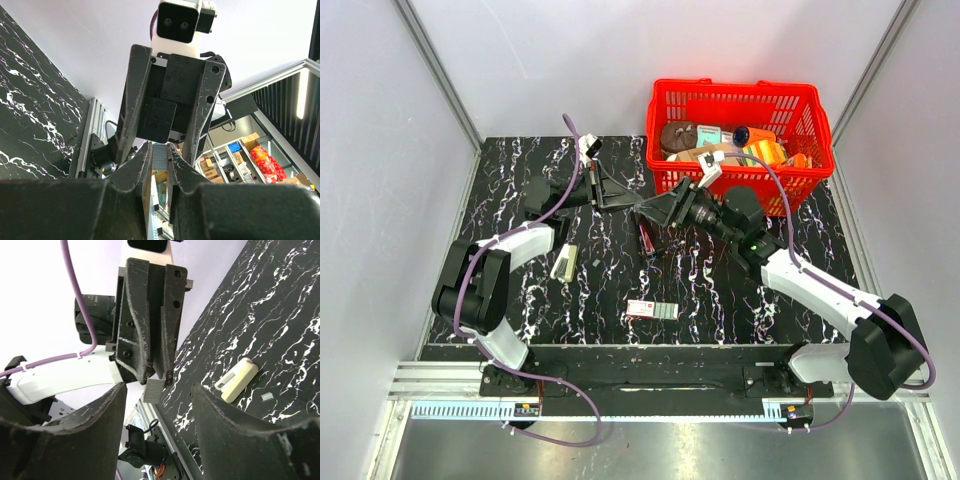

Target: Unload the staples from the stapler

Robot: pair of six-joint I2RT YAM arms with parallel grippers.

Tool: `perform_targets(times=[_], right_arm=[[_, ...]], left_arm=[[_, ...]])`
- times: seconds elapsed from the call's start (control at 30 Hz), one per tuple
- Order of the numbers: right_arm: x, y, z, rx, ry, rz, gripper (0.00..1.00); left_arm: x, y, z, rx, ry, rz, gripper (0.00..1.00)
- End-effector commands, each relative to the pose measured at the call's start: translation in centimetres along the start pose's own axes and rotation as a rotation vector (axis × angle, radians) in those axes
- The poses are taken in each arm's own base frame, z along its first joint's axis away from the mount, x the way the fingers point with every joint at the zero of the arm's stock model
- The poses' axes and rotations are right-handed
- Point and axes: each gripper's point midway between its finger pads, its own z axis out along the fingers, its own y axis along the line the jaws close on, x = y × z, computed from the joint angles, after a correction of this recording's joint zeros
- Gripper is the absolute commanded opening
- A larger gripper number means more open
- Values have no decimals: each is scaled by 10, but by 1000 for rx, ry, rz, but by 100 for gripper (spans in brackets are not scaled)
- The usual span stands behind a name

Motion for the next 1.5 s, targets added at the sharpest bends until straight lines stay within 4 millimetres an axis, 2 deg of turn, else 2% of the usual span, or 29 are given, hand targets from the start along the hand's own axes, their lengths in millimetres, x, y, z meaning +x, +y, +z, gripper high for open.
perform_targets(times=[0.0,0.23,0.7,0.87,0.93,1.1,1.2,1.3,1.33,1.4,1.47], right_arm=[[-21,36,-1,-124,-55,-16,59],[-21,36,1,-130,-51,-5,46],[-17,35,4,-148,-35,1,32],[-16,35,2,-148,-35,-5,22],[-14,33,3,-141,-27,-8,17],[-12,32,0,-134,-18,-10,13],[-11,32,-2,-132,-21,-11,11],[-11,34,-3,-141,-20,-11,11],[-12,36,-3,-147,-20,-12,16],[-11,38,-2,-158,-11,-12,35],[-11,38,-2,-158,-10,-6,43]], left_arm=[[4,-15,-3,36,7,86,6],[1,-13,-3,27,-6,78,6],[-2,-12,-3,30,-11,67,6],[-2,-9,-4,25,-14,62,6],[-3,-8,-4,20,-15,60,9],[-7,-4,-6,8,-32,53,16],[-9,-2,-8,3,-50,45,18],[-10,-3,-7,12,-49,46,15],[-10,-3,-7,14,-49,43,14],[-10,-3,-7,14,-49,41,13],[-10,-4,-7,15,-47,45,12]])
